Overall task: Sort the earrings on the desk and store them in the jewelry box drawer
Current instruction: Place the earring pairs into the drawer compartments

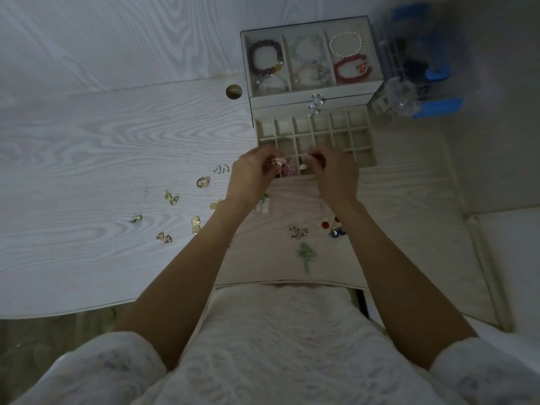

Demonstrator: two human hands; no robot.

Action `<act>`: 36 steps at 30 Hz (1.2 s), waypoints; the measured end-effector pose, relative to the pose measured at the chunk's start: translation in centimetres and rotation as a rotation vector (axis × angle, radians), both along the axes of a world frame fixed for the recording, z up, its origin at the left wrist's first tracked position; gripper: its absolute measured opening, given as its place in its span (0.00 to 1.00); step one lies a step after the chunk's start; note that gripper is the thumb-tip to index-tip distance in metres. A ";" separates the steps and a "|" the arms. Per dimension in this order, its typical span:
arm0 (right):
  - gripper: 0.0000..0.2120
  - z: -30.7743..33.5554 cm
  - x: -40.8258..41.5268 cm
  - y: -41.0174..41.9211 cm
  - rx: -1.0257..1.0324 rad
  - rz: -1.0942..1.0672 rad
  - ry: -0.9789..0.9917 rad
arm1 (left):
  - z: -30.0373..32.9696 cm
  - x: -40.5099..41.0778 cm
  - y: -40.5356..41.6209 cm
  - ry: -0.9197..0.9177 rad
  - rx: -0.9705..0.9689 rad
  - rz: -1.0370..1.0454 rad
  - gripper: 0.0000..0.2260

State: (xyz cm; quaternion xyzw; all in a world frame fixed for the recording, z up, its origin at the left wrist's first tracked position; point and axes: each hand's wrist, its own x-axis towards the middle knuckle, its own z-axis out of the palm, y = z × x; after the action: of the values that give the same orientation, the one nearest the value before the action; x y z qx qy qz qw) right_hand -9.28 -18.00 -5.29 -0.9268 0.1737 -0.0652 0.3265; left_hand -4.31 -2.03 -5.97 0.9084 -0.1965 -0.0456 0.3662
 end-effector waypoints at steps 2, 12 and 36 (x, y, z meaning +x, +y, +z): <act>0.10 -0.5 0.2 -0.1 -0.030 0.032 0.062 | 0.0 0.0 -0.5 -0.008 -0.011 -0.021 0.06; 0.09 -1.1 -1.5 -1.1 -0.202 0.007 0.059 | 0.8 0.0 -4.3 0.055 0.068 -0.107 0.08; 0.10 -0.5 -3.4 -1.3 -0.223 0.123 -0.082 | -0.4 -0.6 -3.4 -0.232 0.226 -0.178 0.11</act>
State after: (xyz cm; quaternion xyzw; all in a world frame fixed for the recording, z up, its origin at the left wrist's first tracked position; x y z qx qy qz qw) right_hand -12.65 -19.29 -5.79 -0.9628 0.0946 -0.1019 0.2315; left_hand -4.93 -5.47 -6.38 0.9219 -0.3106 0.0057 0.2313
